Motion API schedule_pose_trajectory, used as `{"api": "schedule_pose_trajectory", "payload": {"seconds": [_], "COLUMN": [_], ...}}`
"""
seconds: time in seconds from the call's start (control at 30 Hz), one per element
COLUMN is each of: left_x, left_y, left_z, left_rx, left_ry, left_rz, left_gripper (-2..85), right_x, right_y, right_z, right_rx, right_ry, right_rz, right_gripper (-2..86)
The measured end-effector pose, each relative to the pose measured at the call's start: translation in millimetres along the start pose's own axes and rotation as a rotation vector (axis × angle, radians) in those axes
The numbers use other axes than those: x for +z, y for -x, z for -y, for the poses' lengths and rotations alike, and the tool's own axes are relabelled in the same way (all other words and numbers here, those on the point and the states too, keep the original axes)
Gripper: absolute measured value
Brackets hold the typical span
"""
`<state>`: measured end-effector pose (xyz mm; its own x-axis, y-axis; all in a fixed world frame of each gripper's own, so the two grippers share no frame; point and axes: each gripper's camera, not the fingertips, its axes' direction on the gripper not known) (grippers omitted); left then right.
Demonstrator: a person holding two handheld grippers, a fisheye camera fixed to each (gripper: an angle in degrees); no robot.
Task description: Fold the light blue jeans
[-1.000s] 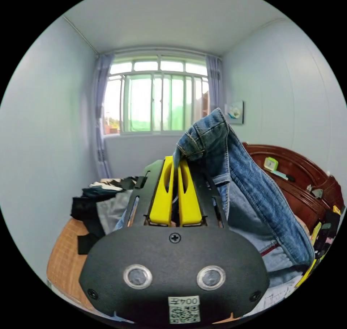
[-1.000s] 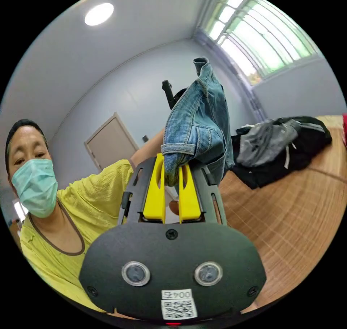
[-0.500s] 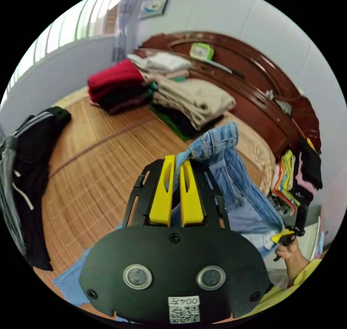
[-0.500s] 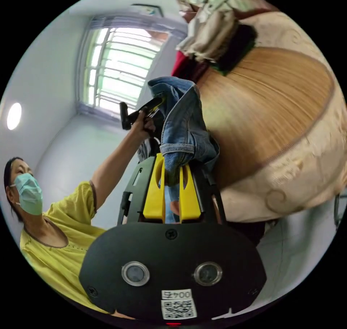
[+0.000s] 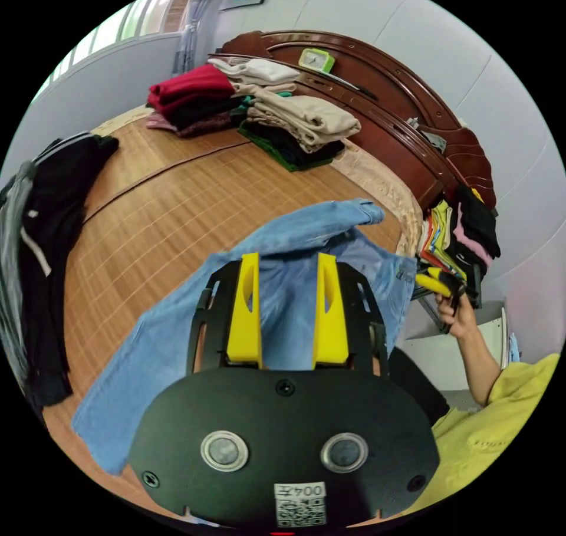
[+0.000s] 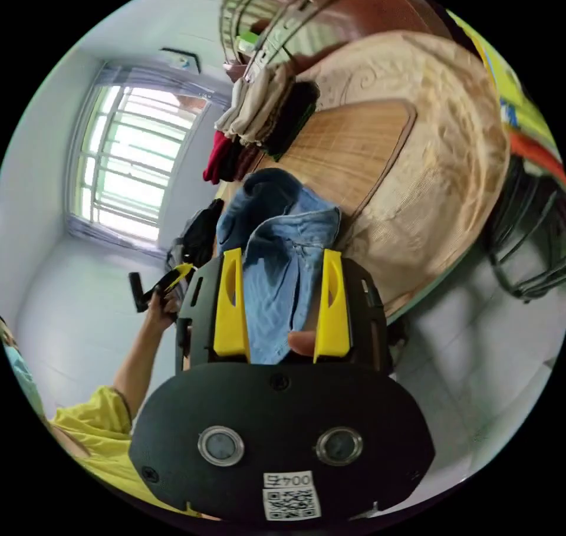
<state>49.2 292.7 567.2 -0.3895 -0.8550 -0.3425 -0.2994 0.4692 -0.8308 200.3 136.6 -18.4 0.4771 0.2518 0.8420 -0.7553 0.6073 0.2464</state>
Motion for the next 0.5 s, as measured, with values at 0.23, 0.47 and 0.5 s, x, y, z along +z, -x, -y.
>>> {"api": "schedule_pose_trajectory", "payload": {"seconds": [0.23,0.47,0.5], "left_x": [-99.5,-163.1,-167.2], "left_y": [56.2,71.5,65.9], "left_z": [-186.1,-313.1,-313.7], "left_rx": [-0.244,-0.468,-0.459], "left_ry": [-0.038,-0.033,-0.048], "left_rz": [0.133,0.362,0.390], "left_gripper": [12.5,12.8,13.1], "right_x": [43.5,143.8,160.5], "right_y": [94.8,171.8,185.0], "right_z": [-45.7,-58.2,-55.1], "right_rx": [-0.330,-0.488,-0.523], "right_ry": [0.180,0.419,0.452], "right_rz": [-0.029,-0.197,-0.255], "right_gripper": [12.4,11.4,11.2]}}
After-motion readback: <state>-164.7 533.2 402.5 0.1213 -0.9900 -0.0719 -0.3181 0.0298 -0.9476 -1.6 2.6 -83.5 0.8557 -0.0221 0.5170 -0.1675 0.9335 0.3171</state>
